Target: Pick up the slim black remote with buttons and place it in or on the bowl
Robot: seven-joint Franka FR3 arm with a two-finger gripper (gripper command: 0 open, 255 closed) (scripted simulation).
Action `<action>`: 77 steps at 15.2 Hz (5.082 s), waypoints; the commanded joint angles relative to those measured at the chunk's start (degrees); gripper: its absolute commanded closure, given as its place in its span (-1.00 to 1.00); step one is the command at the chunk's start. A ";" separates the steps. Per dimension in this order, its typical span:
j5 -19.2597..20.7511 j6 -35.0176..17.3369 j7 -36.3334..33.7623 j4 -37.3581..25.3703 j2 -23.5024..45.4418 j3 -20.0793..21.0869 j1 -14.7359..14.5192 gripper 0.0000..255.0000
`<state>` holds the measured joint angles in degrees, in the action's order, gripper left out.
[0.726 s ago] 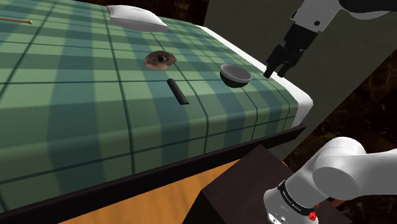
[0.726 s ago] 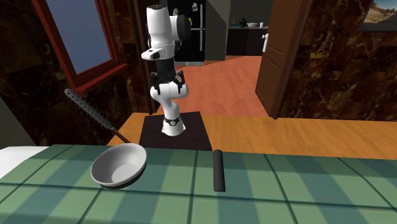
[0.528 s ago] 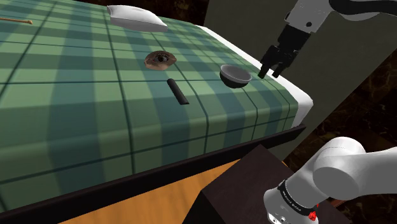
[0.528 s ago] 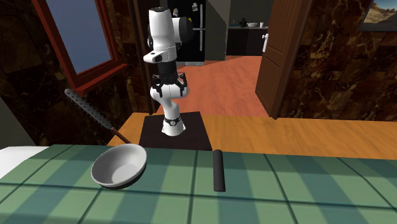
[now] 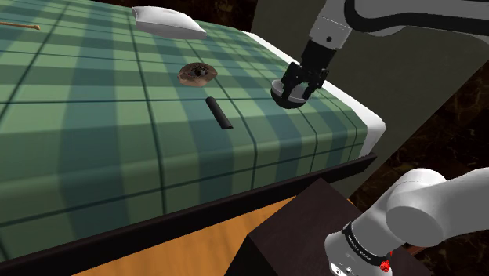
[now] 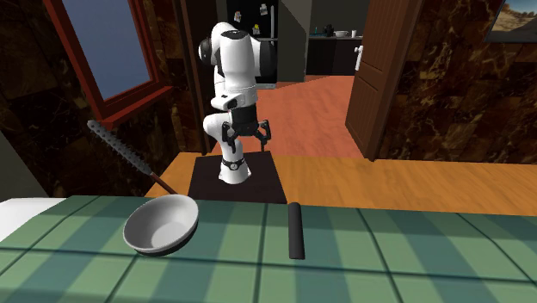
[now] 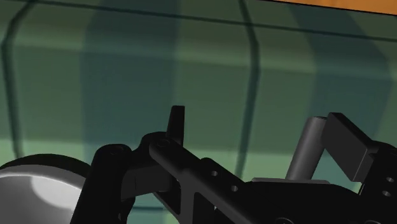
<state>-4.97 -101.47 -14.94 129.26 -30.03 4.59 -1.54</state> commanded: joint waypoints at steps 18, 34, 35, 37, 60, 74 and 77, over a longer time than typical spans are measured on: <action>2.21 -14.26 -17.52 -23.61 38.21 7.44 -2.48 -1.00; 2.58 -19.59 -17.77 -20.29 40.24 7.50 -2.79 1.00; 2.58 -19.59 -17.77 -20.29 40.24 7.50 -2.79 1.00; 2.59 -19.58 -17.76 -20.36 40.30 7.49 -2.79 1.00; 2.15 -7.26 -18.11 -29.64 37.20 7.56 -2.63 1.00; 1.98 2.13 -17.32 -38.12 36.33 7.05 -1.90 1.00; 1.24 1.68 -13.21 -35.03 33.92 5.32 0.39 1.00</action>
<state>-3.40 -99.35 -29.62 92.41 5.19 10.50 -1.93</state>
